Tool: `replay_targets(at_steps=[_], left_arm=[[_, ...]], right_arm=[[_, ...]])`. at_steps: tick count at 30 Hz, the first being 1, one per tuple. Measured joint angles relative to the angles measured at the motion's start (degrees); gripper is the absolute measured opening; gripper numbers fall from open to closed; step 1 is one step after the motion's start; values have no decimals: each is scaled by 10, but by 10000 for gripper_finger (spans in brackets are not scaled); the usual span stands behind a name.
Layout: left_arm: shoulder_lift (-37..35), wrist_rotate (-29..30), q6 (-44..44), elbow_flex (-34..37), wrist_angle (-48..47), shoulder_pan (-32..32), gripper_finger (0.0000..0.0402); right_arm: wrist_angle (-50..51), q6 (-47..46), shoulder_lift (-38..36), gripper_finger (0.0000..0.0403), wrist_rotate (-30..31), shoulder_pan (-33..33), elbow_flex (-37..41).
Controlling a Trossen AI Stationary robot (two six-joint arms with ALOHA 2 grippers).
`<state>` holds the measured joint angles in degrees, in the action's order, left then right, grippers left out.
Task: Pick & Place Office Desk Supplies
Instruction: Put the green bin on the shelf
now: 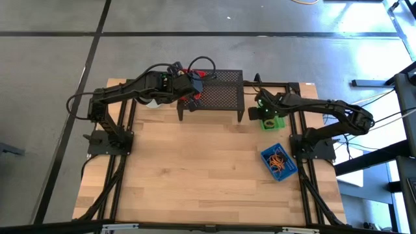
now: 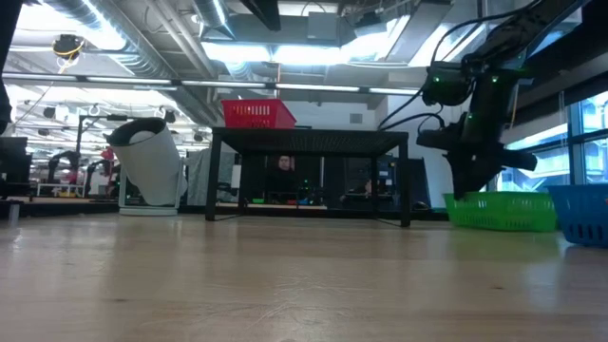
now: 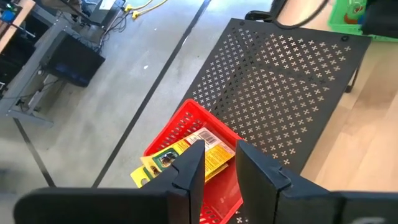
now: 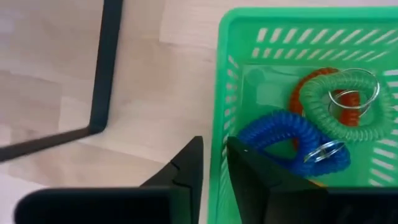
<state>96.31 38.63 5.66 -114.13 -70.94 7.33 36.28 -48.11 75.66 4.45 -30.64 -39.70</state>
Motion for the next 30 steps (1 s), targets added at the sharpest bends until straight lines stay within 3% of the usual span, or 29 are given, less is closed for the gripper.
replay_targets(at_steps=[4, 12, 17, 22, 30], left_arm=[[0, -20, 2, 0, 0, -5, 81], [0, -28, 1, 0, 0, -13, 81], [0, -28, -3, 0, 0, -14, 79], [0, -28, -4, 0, -1, -14, 81], [0, -40, -4, 0, -1, -14, 75]], right_arm=[[-3, 3, 0, 87, 0, -8, 0], [45, 136, -9, 158, -9, -30, -37], [193, 316, -12, 209, -15, -37, -123], [359, 546, -16, 223, -45, -17, -166], [349, 693, -21, 210, -49, 11, -124]])
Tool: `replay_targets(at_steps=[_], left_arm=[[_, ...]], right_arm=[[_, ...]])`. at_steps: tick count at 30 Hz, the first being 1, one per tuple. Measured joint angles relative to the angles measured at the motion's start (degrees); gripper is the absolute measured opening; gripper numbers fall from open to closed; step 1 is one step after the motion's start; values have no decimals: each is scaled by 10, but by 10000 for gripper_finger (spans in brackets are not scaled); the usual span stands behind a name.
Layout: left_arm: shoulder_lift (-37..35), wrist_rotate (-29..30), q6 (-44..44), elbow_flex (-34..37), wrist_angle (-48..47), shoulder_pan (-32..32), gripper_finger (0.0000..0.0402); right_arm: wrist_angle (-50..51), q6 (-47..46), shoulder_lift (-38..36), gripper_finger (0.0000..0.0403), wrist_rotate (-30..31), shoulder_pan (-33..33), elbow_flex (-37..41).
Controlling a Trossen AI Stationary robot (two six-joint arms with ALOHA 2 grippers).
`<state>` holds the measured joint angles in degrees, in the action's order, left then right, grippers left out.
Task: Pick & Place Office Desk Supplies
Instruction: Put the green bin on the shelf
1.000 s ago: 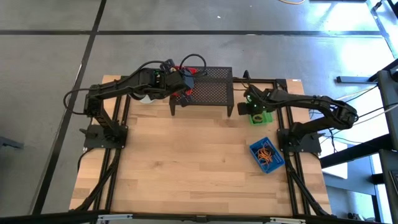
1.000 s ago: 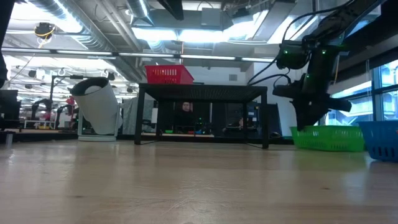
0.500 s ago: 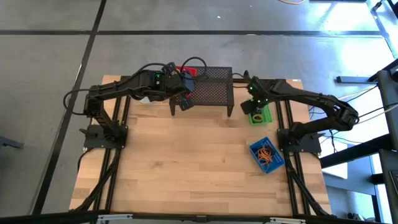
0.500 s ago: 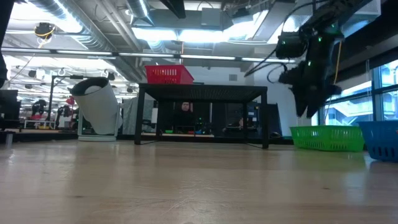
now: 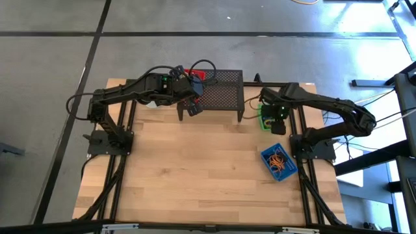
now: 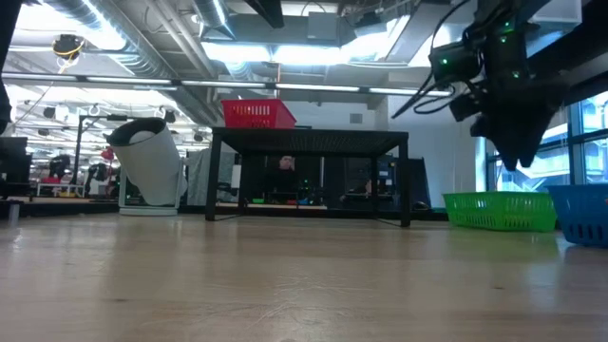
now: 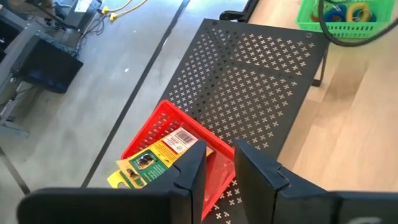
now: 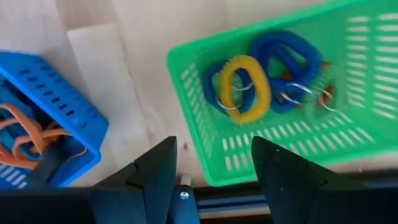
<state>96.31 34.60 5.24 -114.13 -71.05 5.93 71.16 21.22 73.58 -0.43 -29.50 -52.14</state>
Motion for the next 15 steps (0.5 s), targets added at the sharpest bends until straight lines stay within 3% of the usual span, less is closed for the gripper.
replay_targets(at_steps=[15], left_arm=[[0, -1, -13, 0, 0, 0, 74]], right_arm=[[-114, 63, 0, 183, 36, 37, 109]])
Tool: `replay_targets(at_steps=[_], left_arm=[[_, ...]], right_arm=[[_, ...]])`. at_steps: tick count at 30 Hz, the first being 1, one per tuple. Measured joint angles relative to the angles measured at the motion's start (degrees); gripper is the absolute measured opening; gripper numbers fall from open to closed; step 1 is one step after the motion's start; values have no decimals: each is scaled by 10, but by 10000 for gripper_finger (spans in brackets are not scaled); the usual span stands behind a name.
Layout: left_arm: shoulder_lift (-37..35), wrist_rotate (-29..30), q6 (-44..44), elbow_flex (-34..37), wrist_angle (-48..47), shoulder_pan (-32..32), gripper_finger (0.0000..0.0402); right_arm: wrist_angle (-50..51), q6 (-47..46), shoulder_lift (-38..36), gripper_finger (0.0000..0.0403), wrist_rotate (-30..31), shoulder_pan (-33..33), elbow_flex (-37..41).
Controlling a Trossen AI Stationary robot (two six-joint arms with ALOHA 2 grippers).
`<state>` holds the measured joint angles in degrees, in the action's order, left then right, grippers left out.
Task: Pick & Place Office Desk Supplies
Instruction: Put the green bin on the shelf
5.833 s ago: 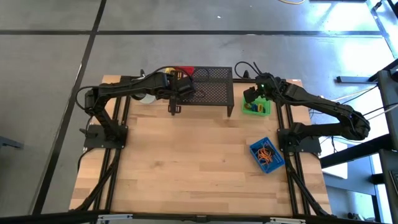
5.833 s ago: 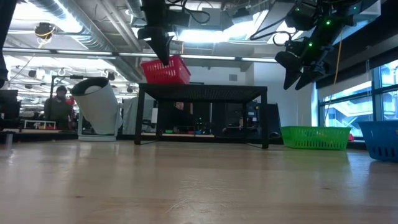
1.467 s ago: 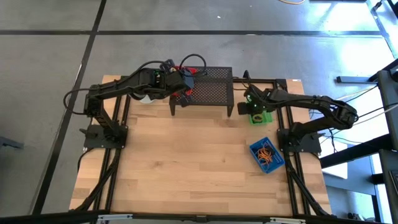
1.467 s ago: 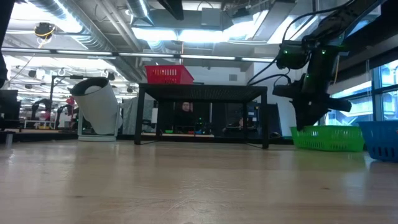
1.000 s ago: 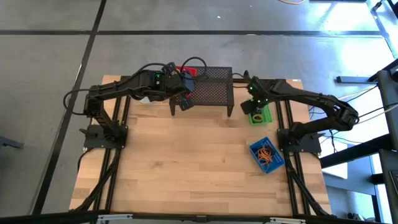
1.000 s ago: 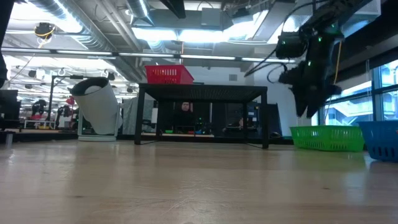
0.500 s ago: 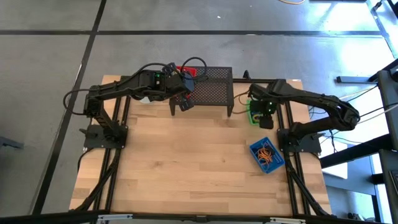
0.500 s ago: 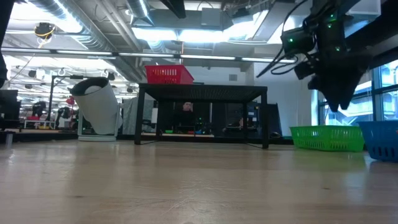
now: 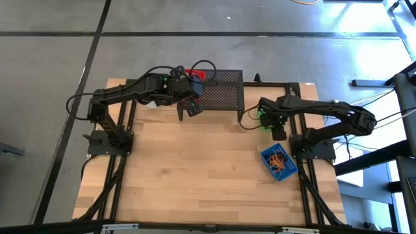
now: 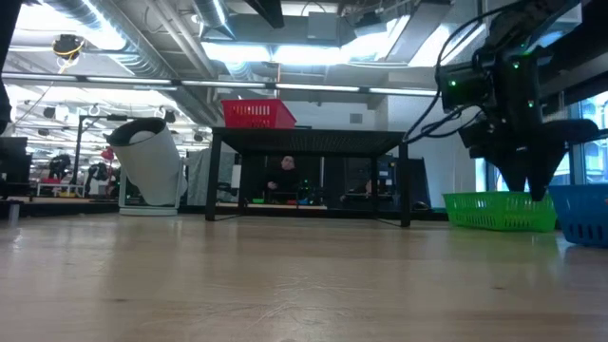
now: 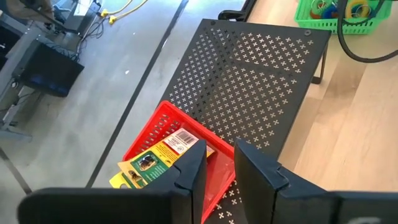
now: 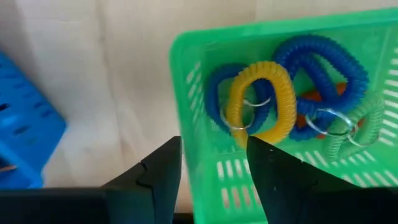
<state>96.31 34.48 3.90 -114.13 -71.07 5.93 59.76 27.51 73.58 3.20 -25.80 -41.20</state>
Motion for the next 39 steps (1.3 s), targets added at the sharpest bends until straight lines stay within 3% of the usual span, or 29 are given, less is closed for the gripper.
replay_targets(at_steps=[19, 23, 30, 39], left_arm=[[0, -2, -6, 0, -11, 0, 72], [0, -10, -2, 0, -16, 0, 72], [0, -11, -2, 0, -17, 0, 70], [0, -11, -2, 0, -27, 0, 68]], right_arm=[[-69, -57, 0, 167, 8, 5, 40], [-69, -59, 0, 134, 17, 5, 40], [-71, -60, 0, 16, 27, 5, 39], [-54, -82, 0, 9, 38, -2, 9]])
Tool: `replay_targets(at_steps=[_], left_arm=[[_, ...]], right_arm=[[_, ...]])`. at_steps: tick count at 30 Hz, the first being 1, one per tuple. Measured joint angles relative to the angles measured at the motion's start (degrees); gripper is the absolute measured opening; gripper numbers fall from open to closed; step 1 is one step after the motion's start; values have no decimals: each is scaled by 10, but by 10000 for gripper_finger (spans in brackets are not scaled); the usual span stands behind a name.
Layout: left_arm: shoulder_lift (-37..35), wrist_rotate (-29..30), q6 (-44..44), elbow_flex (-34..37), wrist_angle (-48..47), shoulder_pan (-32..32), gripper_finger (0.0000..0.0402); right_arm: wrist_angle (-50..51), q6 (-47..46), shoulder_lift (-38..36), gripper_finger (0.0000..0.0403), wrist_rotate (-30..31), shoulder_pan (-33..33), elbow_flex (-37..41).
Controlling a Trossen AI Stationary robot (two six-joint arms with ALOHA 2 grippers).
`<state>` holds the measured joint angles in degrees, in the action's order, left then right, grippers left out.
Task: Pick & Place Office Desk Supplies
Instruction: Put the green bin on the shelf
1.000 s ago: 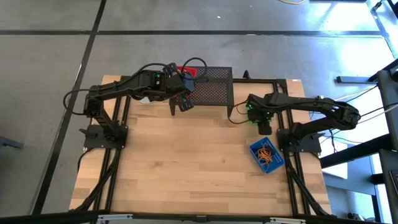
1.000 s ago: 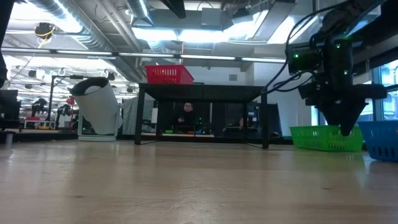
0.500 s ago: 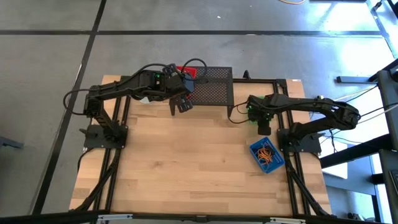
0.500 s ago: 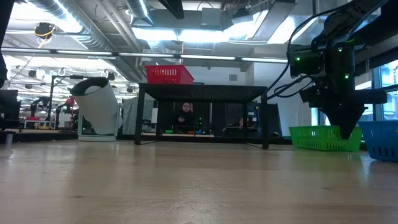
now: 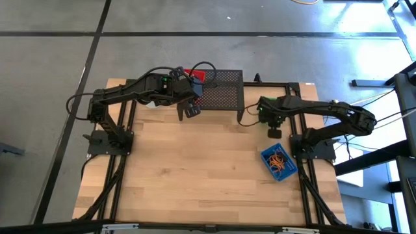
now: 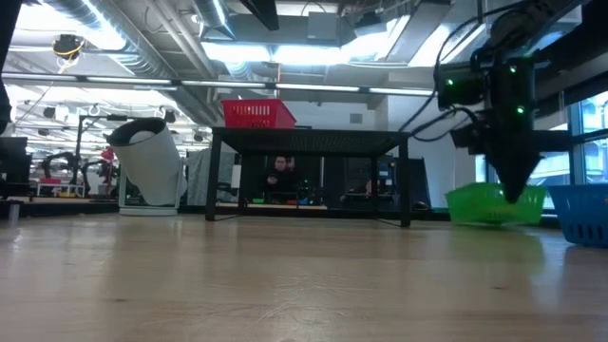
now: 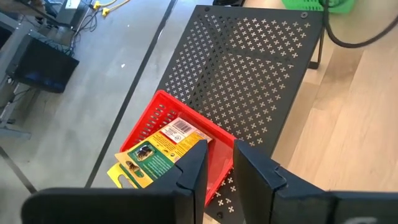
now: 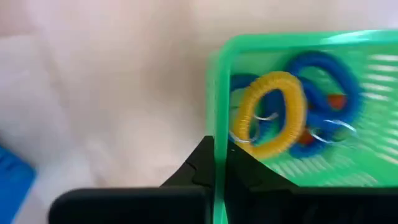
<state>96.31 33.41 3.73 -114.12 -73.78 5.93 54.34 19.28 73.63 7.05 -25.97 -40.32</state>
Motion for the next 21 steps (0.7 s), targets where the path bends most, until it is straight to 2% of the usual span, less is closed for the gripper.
replay_targets(at_steps=[4, 7, 13, 17, 21], left_arm=[[0, 0, 0, 0, 0, 0, 67], [0, 0, 0, 0, -2, 0, 66], [0, -1, 0, 0, -15, 0, 65], [0, -1, 0, 0, -15, 0, 66], [0, -1, -3, 0, -15, 0, 67]], right_arm=[[37, -7, -1, 10, 54, -12, -51], [70, 5, -2, 10, 69, -24, -97], [152, 23, -2, 9, 124, -41, -219], [164, 33, -3, 8, 125, -41, -313], [161, 15, 10, 8, 83, -32, -392]])
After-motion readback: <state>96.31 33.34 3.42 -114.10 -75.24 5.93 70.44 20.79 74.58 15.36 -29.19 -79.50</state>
